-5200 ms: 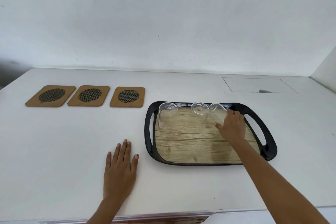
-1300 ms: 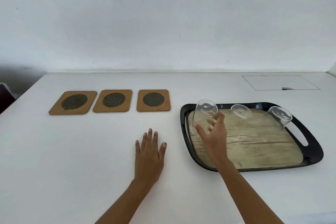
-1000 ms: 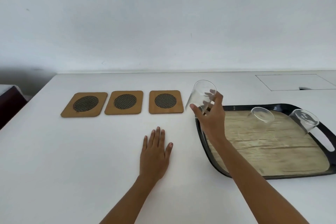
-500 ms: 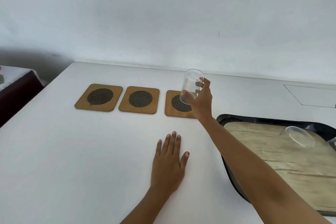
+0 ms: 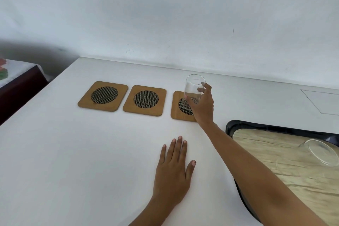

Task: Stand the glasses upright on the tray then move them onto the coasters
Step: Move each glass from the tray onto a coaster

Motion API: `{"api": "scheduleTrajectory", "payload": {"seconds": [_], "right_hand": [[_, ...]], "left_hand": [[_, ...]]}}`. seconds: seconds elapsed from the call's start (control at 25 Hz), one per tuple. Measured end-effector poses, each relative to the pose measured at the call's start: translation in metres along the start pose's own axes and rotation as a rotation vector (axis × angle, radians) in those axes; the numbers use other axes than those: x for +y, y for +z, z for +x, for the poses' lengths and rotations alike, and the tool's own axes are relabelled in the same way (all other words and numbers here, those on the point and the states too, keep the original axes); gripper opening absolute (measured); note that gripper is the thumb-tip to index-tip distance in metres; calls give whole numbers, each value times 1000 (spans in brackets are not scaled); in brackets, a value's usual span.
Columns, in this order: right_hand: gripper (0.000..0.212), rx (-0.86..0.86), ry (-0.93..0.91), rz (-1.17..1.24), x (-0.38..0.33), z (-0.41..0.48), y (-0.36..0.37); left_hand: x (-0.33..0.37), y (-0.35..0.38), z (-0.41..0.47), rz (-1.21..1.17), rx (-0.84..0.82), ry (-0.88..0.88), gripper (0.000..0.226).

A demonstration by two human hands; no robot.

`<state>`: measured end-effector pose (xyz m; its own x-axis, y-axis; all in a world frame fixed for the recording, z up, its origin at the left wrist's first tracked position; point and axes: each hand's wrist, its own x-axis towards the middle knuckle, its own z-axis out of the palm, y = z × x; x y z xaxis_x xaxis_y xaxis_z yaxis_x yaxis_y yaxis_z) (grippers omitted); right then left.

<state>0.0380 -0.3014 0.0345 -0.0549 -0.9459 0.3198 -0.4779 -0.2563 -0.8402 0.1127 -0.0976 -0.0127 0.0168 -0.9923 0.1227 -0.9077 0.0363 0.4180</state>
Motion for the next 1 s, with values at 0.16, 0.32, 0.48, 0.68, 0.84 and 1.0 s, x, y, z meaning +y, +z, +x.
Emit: {"api": "scheduleTrajectory", "payload": {"seconds": [0.16, 0.32, 0.48, 0.68, 0.84, 1.0], "right_hand": [[73, 2, -2, -16, 5, 3, 2], [73, 7, -6, -30, 8, 1, 6], [74, 8, -16, -38, 10, 2, 7], [94, -17, 12, -124, 2, 0, -1], [86, 86, -38, -56, -17, -15, -32], [72, 186, -122, 22, -31, -46, -90]], "left_hand": [[1, 0, 0, 1, -6, -1, 64], [0, 1, 0, 2, -7, -2, 64], [-1, 2, 1, 11, -5, 3, 63], [-1, 3, 0, 6, 12, 13, 64], [-2, 4, 1, 19, 30, 26, 64], [-1, 5, -1, 36, 58, 39, 64]]}}
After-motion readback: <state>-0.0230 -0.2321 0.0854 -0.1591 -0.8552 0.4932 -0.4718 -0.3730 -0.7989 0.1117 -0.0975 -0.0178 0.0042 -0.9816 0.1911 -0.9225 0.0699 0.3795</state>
